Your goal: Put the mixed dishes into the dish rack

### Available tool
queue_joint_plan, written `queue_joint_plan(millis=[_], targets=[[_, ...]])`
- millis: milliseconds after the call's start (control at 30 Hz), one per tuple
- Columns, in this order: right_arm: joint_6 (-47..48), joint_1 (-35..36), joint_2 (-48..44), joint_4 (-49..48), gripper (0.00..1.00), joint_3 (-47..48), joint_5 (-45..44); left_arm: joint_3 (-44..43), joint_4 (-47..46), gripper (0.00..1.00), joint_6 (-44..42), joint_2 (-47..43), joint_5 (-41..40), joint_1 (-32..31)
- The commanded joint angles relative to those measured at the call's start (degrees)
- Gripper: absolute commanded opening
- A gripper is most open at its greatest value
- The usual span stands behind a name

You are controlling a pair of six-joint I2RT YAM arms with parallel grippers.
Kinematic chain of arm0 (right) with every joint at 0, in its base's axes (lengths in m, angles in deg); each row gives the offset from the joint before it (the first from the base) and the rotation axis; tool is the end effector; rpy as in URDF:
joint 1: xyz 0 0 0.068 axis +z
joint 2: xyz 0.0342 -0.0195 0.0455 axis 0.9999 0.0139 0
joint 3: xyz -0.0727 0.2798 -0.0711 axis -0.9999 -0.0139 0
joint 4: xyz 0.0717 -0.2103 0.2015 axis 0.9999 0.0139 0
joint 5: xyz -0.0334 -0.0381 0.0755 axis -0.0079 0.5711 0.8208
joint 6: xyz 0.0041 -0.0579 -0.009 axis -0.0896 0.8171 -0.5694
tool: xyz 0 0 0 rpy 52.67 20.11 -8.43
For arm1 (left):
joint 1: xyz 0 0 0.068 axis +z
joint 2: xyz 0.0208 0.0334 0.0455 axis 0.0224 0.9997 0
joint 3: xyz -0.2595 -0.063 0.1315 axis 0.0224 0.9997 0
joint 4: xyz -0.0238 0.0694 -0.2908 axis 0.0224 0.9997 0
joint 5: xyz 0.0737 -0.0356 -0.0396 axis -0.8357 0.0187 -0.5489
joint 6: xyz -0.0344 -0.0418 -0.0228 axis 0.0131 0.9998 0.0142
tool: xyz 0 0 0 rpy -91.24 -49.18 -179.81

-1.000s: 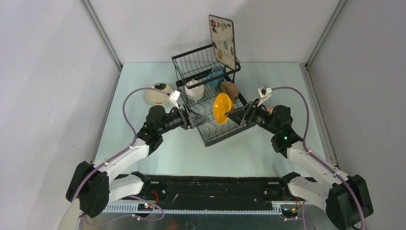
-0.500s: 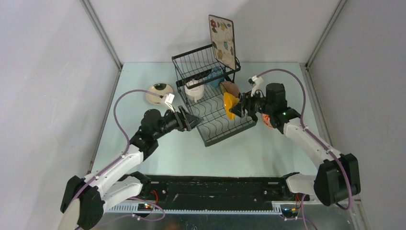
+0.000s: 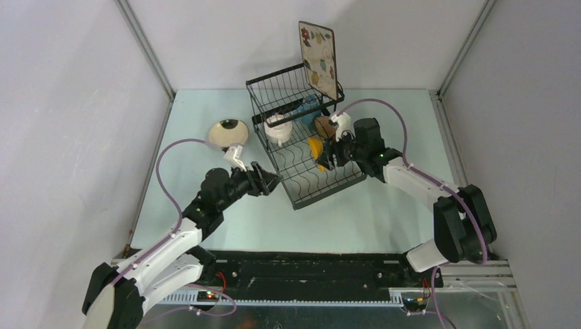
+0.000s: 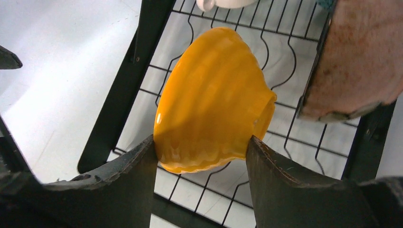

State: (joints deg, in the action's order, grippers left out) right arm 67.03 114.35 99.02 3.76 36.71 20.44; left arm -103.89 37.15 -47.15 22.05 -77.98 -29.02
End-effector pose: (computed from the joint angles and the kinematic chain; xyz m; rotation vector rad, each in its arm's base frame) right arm 0.3243 0.1720 0.2501 -0.6982 2.0293 0.7331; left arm 0.1925 -0.1220 0.2418 0.0647 1.8874 -0.9790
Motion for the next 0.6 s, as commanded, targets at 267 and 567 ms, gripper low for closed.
queue_joint_plan(millis=[267,567], targets=[[11.2,4.2,9.3,-9.8,0.0,9.2,-11.8,2.8,-4.8,0.72,-4.7,-0.4,-2.6,-0.3],[10.6,3.6,15.6,-12.9,0.0,10.4,-11.3,3.3,-4.4,0.7,-4.9,-1.0,-4.5,-0.3]])
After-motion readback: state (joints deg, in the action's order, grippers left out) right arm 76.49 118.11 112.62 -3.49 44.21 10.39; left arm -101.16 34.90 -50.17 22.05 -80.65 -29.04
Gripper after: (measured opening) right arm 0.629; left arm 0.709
